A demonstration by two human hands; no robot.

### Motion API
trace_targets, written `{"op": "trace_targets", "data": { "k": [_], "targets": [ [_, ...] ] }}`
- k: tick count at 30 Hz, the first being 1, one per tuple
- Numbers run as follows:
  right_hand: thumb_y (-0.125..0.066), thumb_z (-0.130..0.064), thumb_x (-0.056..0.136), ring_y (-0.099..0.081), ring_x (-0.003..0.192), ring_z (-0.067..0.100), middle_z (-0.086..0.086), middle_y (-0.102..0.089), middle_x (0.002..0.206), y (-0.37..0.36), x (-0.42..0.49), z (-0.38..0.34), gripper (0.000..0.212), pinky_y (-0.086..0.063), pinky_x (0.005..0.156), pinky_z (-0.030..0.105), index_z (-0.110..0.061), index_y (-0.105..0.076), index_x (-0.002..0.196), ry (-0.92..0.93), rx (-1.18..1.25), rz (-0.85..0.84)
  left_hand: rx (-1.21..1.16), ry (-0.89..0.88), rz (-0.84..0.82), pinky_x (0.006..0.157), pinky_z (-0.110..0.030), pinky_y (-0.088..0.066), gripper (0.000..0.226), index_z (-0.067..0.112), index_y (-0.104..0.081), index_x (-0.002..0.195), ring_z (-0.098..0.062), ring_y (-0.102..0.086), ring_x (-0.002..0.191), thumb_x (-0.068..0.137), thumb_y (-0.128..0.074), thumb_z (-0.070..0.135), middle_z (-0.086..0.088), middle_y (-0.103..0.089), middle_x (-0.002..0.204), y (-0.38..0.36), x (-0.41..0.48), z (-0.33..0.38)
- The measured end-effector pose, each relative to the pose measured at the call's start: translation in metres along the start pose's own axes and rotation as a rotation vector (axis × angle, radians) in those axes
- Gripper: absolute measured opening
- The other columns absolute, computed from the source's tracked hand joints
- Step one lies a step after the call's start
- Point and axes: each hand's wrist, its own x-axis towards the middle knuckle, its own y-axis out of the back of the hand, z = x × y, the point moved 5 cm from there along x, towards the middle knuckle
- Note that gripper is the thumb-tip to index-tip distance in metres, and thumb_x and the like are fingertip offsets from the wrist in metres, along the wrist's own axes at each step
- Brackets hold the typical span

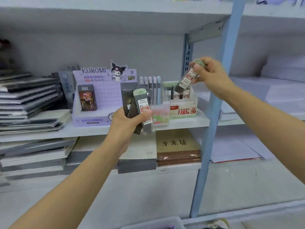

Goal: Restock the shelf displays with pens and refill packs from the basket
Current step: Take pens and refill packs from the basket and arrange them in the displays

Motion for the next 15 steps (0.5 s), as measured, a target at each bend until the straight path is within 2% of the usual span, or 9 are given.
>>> {"op": "trace_targets", "data": {
  "k": [2,5,7,9,13,15],
  "targets": [
    [-0.044,-0.007,0.101,-0.059,0.090,0.020,0.002,-0.058,0.091,0.001,0.014,0.009,0.025,-0.058,0.073,0.025,0.007,-0.052,0.121,-0.021,-0.063,-0.008,0.020,-0.029,-0.003,0.071,-0.038,-0.057,0.061,0.016,-0.070,0.101,-0.023,-0.073,0.088,0.049,-0.084,0.045,-0.006,-0.076,0.094,-0.003,0.013,0.009],
    [-0.045,-0.008,0.101,-0.059,0.091,0.018,-0.006,-0.059,0.095,-0.009,0.027,0.020,0.021,-0.057,0.077,0.030,0.003,-0.053,0.117,-0.033,-0.123,-0.079,0.043,-0.048,0.004,0.066,-0.037,-0.058,0.050,0.020,-0.071,0.097,-0.020,-0.073,0.081,0.054,-0.083,0.042,-0.003,-0.077,0.090,-0.004,0.029,0.016],
    [-0.046,-0.010,0.100,-0.061,0.095,0.017,-0.006,-0.060,0.100,-0.021,0.033,0.026,0.011,-0.056,0.078,0.031,-0.009,-0.056,0.106,-0.029,-0.147,-0.152,0.048,-0.039,0.000,0.072,-0.043,-0.058,0.048,0.022,-0.071,0.095,-0.020,-0.073,0.079,0.053,-0.083,0.042,-0.003,-0.076,0.089,-0.004,0.036,0.016],
    [-0.047,-0.013,0.100,-0.063,0.099,0.017,-0.004,-0.062,0.104,-0.032,0.037,0.030,0.012,-0.057,0.079,0.031,-0.020,-0.055,0.095,-0.021,-0.171,-0.210,0.046,-0.030,-0.007,0.077,-0.046,-0.058,0.048,0.025,-0.071,0.093,-0.019,-0.074,0.080,0.050,-0.084,0.044,-0.002,-0.076,0.090,-0.004,0.040,0.014],
    [-0.049,-0.019,0.100,-0.067,0.082,0.015,-0.013,-0.062,0.097,-0.045,0.041,0.037,0.010,-0.054,0.071,0.028,-0.018,-0.058,0.102,0.006,-0.305,-0.260,0.030,-0.037,-0.015,0.075,-0.047,-0.059,0.042,0.032,-0.075,0.084,-0.019,-0.074,0.082,0.046,-0.084,0.046,-0.001,-0.076,0.089,-0.006,0.043,0.011],
    [-0.049,-0.020,0.100,-0.066,0.077,0.016,-0.010,-0.061,0.093,-0.051,0.042,0.041,0.011,-0.054,0.070,0.030,-0.015,-0.059,0.104,-0.004,-0.349,-0.301,0.035,-0.041,-0.025,0.071,-0.045,-0.059,0.040,0.033,-0.074,0.086,-0.019,-0.074,0.082,0.049,-0.084,0.045,0.000,-0.076,0.089,-0.006,0.045,0.010]
  ]
}}
